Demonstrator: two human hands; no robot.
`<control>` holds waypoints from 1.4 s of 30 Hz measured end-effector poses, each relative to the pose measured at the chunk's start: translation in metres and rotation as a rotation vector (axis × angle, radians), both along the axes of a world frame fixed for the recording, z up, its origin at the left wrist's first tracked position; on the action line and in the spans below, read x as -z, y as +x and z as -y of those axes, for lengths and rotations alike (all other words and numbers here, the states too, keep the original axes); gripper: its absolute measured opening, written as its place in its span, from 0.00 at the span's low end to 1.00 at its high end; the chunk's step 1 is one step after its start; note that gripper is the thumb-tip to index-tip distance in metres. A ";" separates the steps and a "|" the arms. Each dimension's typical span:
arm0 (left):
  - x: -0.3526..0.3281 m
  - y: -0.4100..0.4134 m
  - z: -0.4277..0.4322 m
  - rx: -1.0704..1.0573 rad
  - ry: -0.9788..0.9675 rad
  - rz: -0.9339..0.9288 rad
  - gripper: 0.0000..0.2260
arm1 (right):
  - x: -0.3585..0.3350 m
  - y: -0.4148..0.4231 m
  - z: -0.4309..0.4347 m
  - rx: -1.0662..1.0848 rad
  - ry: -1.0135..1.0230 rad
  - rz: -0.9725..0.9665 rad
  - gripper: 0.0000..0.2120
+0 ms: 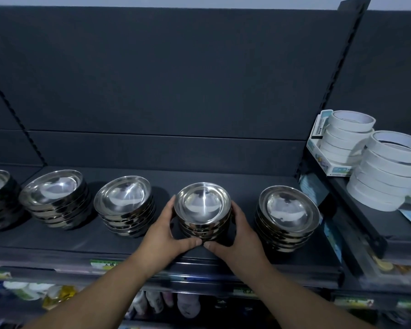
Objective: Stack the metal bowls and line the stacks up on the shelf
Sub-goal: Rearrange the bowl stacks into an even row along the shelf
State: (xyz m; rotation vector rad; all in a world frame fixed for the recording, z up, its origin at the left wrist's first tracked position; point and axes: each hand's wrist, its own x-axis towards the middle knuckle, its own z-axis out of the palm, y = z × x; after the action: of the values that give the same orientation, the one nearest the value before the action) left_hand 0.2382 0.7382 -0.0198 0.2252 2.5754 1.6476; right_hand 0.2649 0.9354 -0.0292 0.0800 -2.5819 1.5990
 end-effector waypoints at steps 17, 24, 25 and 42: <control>-0.001 -0.001 0.003 -0.003 0.066 0.008 0.51 | -0.005 -0.001 0.000 -0.006 0.006 -0.047 0.45; 0.003 -0.001 0.002 0.026 0.112 0.012 0.46 | -0.003 -0.001 0.000 -0.003 -0.011 -0.034 0.45; 0.004 -0.001 0.001 0.028 0.125 0.014 0.45 | -0.003 -0.001 -0.001 0.000 -0.006 -0.039 0.45; -0.006 -0.002 0.002 0.015 0.110 0.016 0.47 | -0.016 0.000 -0.004 0.015 0.031 -0.143 0.39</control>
State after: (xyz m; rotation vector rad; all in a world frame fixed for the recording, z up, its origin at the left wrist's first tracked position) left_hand 0.2360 0.7362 -0.0134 0.2373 2.4682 1.7804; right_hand 0.2651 0.9398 -0.0131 0.1703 -2.4934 1.4905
